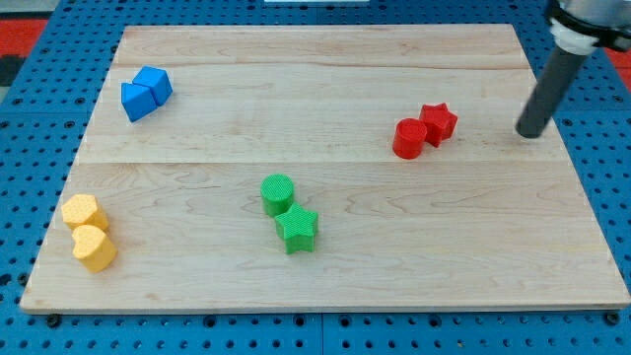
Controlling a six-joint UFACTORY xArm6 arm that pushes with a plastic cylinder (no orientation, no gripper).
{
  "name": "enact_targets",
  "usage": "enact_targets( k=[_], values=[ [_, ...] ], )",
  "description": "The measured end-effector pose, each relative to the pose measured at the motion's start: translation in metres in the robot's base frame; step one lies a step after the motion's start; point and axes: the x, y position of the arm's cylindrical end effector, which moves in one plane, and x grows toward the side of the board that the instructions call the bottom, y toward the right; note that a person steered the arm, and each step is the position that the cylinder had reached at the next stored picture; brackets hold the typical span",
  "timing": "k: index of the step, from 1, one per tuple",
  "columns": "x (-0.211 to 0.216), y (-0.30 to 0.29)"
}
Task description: Move the blue blocks towards the right side of the board
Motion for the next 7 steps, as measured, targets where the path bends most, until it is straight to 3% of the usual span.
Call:
enact_targets(
  k=[2, 3, 4, 5, 6, 7],
  values=[
    [-0.003, -0.122],
    [0.036, -0.223],
    [0.046, -0.226],
    [-0.002, -0.214],
    [-0.008, -0.29],
    [0.054, -0.245]
  ],
)
